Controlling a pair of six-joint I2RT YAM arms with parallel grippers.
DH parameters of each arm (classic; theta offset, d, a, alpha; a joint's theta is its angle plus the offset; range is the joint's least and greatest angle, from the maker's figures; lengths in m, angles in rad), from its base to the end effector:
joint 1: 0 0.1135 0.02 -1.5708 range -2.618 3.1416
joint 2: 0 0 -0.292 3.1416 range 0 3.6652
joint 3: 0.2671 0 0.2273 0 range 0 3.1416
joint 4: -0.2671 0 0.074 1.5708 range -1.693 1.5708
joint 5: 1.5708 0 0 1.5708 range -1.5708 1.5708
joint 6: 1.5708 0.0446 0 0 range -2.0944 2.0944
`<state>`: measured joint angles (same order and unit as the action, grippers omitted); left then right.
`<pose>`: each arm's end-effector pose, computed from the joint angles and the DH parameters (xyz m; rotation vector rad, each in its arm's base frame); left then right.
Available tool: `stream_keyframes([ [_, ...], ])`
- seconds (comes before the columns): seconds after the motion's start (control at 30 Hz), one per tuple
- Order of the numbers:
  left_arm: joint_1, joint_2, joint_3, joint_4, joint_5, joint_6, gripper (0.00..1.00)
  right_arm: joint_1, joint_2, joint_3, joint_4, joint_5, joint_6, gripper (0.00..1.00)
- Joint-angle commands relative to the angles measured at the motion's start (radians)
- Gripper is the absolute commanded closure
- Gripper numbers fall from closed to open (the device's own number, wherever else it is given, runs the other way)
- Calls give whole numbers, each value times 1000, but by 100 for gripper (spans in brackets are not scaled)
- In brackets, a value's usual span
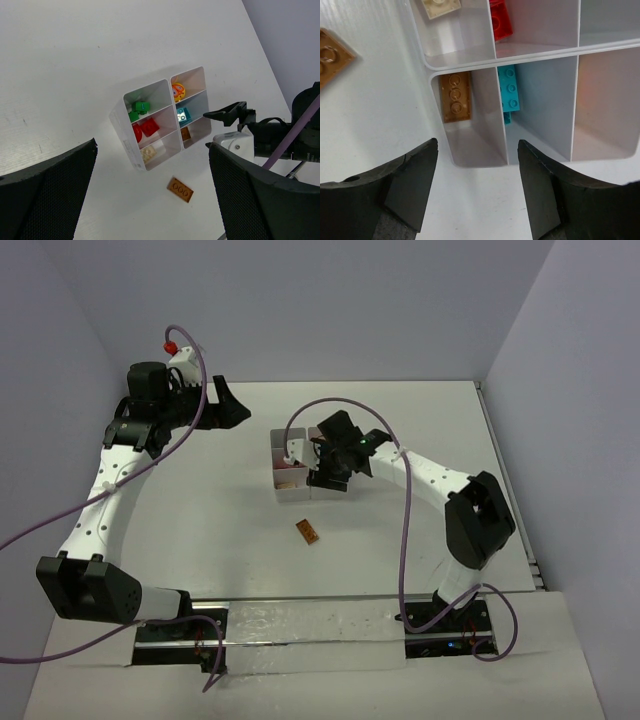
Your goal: Sort the legos into containers by color
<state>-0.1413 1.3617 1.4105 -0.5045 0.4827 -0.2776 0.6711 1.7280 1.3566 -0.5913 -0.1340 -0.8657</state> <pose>0.2717 -0.0596 0.4198 0.1724 2.0443 -0.7511 0.2777 0.2281 0.2812 -1.7914 1.7769 0.0916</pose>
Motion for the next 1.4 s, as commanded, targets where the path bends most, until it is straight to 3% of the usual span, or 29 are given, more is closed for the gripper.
stream_keyframes([
  [0.0,7,-17,21,43,-21,-19,1,8,-109,77,-5,-66,106,29],
  [0.2,15,-43,17,37,-185,-106,1,12,-182,108,-63,-195,574,32],
  [0.37,24,-75,-18,48,-312,-152,1,15,-195,-2,-43,-242,739,31],
  [0.57,65,-122,-56,54,-395,-202,1,90,-130,-94,2,-182,787,22],
  [0.6,77,-125,-56,52,-398,-213,1,107,-116,-93,4,-180,801,16],
  [0.63,93,-132,-54,48,-402,-222,1,132,-103,-93,14,-169,815,4],
  [0.67,101,-138,-47,43,-399,-221,1,153,-97,-99,33,-150,825,0],
  [0.8,114,-148,-38,24,-414,-205,1,222,-73,-122,78,-100,865,0],
  [0.93,123,-159,-53,24,-411,-206,1,268,23,-92,73,61,945,0],
  [1.23,129,-167,-57,27,-396,-210,1,266,136,-24,60,93,1000,1],
  [1.37,129,-170,-64,35,-385,-214,1,264,153,-22,62,75,1011,10],
])
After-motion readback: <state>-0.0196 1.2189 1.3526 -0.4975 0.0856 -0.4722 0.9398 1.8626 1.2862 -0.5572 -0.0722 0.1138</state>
